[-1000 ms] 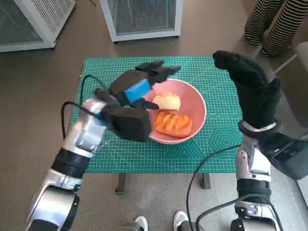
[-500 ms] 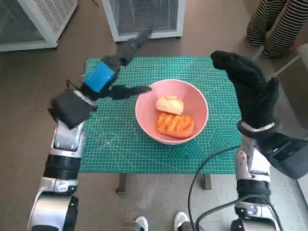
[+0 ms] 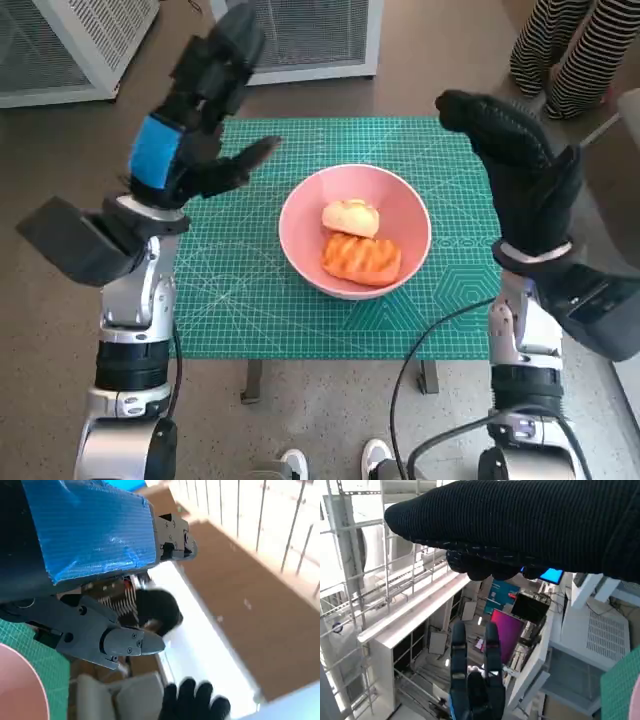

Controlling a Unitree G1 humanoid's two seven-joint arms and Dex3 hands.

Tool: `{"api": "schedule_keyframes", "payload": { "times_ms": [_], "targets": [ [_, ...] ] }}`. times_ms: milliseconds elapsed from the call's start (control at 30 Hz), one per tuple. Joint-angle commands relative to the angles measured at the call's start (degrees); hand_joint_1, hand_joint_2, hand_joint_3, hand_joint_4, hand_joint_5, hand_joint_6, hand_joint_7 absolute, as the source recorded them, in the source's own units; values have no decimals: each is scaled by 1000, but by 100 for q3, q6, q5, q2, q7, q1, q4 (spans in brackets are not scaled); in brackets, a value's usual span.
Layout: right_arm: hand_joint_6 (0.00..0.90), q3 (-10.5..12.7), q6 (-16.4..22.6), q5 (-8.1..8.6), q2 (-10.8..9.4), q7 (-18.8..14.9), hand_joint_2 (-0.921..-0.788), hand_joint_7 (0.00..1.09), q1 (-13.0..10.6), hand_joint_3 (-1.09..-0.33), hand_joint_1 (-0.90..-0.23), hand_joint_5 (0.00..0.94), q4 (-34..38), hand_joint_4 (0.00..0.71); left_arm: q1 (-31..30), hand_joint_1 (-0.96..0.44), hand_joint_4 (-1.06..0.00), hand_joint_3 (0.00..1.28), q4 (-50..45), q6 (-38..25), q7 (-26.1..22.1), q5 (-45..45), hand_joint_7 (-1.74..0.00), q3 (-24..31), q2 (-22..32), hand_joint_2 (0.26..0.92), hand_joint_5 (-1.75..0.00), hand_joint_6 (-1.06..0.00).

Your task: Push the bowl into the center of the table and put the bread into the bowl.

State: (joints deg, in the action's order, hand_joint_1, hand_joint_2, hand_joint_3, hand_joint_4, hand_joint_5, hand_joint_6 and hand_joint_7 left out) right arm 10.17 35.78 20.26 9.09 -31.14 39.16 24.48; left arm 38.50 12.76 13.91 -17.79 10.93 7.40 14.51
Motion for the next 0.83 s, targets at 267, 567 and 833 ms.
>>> {"api": "schedule_keyframes", "payload": {
  "times_ms": [267,567,833],
  "targets": [
    [-1,51,-389,114,-7,58,-921,556,9,-656,-610,7,12,246,-194,-620,-177,503,75,644,62,-201,-552,33,7,921,-49,1],
    [-1,56,-595,-83,33,306,-921,555,-32,-654,-613,6,-194,246,-242,-651,-187,505,278,1015,-71,127,-546,127,-135,921,-43,-1],
    [1,15,-620,-361,72,583,-921,560,-53,-658,-601,6,-353,248,-218,-656,-207,505,329,1075,-94,224,-538,145,-243,921,-45,-10]
  ]
}}
